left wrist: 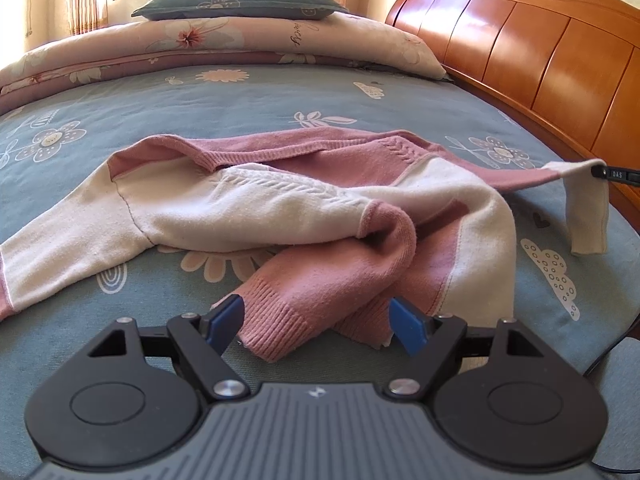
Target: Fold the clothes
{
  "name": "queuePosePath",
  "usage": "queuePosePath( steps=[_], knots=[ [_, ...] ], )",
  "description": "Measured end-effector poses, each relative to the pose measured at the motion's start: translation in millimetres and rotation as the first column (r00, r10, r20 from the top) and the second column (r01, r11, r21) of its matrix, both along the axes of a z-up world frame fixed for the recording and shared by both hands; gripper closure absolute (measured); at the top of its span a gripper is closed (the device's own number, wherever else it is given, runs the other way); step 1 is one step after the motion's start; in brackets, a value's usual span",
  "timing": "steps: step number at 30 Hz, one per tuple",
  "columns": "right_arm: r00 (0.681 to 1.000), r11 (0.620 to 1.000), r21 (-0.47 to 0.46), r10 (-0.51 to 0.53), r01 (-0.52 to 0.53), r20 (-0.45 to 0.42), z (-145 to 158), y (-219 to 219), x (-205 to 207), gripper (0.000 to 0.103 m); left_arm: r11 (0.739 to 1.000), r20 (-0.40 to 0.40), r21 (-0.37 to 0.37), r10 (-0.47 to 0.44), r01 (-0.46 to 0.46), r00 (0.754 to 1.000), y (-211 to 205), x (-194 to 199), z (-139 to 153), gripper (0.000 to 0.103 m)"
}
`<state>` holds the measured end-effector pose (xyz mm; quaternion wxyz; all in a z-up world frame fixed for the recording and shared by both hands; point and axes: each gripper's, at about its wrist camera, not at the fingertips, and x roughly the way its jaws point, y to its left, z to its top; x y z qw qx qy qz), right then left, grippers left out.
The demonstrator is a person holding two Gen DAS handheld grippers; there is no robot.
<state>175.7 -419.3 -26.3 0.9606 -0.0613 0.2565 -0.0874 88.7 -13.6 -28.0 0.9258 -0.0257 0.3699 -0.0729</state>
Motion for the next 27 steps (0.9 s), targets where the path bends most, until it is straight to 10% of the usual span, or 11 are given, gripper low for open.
queuePosePath(
  steps=[4, 13, 17, 27],
  knots=[
    [0.992, 0.991, -0.037, 0.126, -0.127, -0.030, -5.6, 40.7, 6.2, 0.094, 1.000, -0.002, -0.001, 0.009, -0.009, 1.000, 2.1, -0.4, -0.6, 0.023],
    [0.942, 0.957, 0.197, 0.253, -0.211, -0.222, -62.7, 84.1, 10.8, 0.075, 1.000, 0.001, -0.002, 0.018, -0.018, 1.000, 7.3, -3.3, 0.6, 0.023],
    [0.935, 0.904, 0.383, 0.285, -0.189, -0.211, -56.0, 58.8, -9.4, 0.054, 1.000, -0.002, -0.008, 0.018, -0.018, 1.000, 7.9, -3.5, -1.1, 0.023],
    [0.986, 0.827, 0.562, 0.087, 0.010, -0.146, -40.7, -42.3, -43.9, 0.053, 1.000, 0.003, -0.024, -0.017, 0.017, 1.000, -3.5, -3.3, -2.4, 0.023]
  ],
)
